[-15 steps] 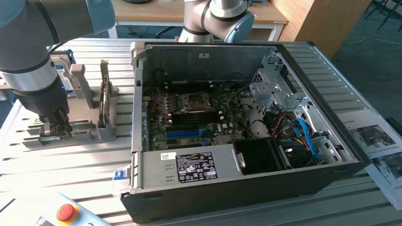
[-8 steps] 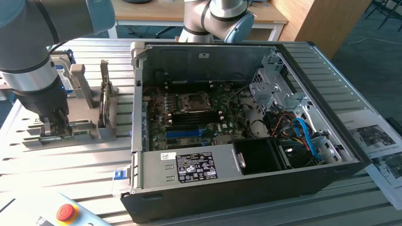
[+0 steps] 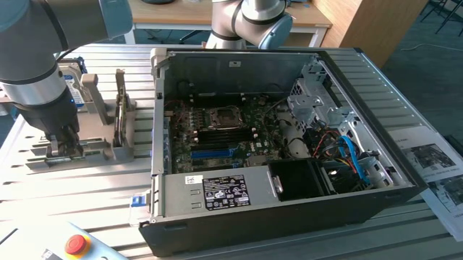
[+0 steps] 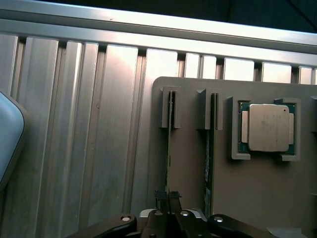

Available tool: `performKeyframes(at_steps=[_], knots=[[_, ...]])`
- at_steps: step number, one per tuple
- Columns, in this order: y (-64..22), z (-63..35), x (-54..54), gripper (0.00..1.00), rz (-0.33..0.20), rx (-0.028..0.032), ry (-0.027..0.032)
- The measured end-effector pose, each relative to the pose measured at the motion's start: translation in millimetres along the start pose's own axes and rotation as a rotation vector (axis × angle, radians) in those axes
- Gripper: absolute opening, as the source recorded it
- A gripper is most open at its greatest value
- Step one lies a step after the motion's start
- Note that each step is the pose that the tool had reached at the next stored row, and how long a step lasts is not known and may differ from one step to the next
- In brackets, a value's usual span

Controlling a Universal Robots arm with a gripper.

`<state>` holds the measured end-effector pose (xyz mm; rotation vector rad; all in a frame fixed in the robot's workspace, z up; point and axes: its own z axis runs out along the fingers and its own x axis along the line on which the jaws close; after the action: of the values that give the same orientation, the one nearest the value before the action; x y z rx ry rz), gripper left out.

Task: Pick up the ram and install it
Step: 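Pick up the ram and move it above insertion slot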

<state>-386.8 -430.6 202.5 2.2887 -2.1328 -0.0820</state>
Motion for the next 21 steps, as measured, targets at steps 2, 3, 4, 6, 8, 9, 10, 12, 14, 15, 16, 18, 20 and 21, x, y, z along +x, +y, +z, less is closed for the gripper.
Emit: performKeyframes(at_steps=[2, 3, 4, 6, 8, 9, 10, 12, 14, 15, 16, 18, 20, 21], knots=[[0.0, 0.0, 0.0, 0.12, 0.0, 0.0, 0.0], [0.0, 0.0, 0.0, 0.12, 0.0, 0.0, 0.0], [0.0, -0.1, 0.0, 0.12, 0.0, 0.0, 0.0], [0.1, -1.6, 0.0, 0.12, 0.0, -0.0001, 0.0001], [0.2, -3.7, -0.1, 0.12, 0.0, 0.0, 0.0001], [0.2, -4.9, -0.1, 0.12, 0.0, 0.0, 0.0], [0.3, -6.3, -0.2, 0.12, 0.0, 0.0, 0.0], [0.5, -9.6, -0.3, 0.12, 0.0, 0.0, -0.0001], [0.6, -13.6, -0.4, 0.12, 0.0, 0.0, 0.0], [0.7, -15.7, -0.5, 0.12, 0.0, 0.0, 0.0], [0.8, -17.7, -0.5, 0.12, 0.0, 0.0001, 0.0], [1.0, -22.1, -0.7, 0.12, 0.0, 0.0, 0.0], [1.2, -27.2, -0.8, 0.12, 0.0, 0.0, 0.0], [1.3, -29.8, -0.9, 0.12, 0.0, 0.0, 0.0]])
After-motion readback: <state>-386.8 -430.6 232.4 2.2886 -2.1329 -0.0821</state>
